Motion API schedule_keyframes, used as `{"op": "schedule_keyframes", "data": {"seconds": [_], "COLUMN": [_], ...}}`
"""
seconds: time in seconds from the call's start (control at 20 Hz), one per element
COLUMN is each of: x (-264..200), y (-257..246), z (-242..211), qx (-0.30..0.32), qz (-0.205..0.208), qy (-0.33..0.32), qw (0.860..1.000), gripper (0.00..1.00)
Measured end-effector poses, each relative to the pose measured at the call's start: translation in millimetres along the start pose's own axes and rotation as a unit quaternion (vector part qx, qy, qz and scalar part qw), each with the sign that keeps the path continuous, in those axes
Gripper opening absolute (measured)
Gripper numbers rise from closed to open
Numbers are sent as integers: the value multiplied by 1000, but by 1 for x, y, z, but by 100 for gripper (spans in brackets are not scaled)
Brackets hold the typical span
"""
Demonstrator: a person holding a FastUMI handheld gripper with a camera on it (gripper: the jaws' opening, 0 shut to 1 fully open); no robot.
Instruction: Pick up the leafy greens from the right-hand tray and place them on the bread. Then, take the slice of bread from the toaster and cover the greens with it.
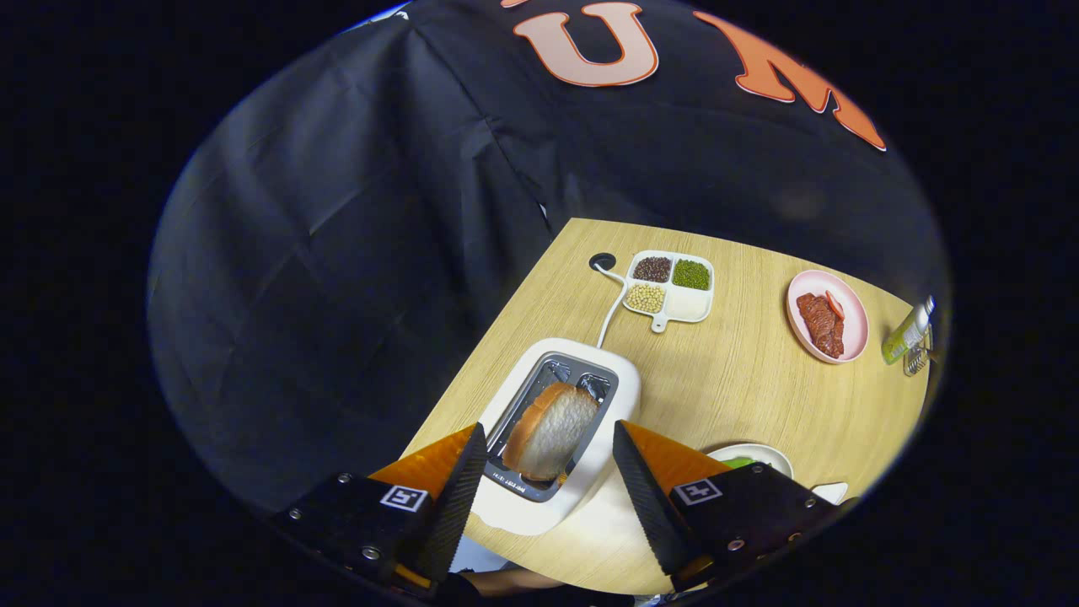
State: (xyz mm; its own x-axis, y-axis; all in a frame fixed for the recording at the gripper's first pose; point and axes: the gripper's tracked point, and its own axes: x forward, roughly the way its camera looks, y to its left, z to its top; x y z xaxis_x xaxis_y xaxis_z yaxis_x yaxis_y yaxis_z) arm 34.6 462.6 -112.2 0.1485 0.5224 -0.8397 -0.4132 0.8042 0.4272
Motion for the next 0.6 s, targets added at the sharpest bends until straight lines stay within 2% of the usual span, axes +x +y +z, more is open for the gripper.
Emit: {"op": "schedule_keyframes", "data": {"seconds": [0.3,0.5,0.6], "x": [28,40,44], "y": [8,4,-2], "z": [-7,-15,-17], "qx": [-7,-7,-3], "qz": [-18,-32,-36], "qy": [35,56,60], "qw": [999,998,998], "gripper": [77,62,51]}}
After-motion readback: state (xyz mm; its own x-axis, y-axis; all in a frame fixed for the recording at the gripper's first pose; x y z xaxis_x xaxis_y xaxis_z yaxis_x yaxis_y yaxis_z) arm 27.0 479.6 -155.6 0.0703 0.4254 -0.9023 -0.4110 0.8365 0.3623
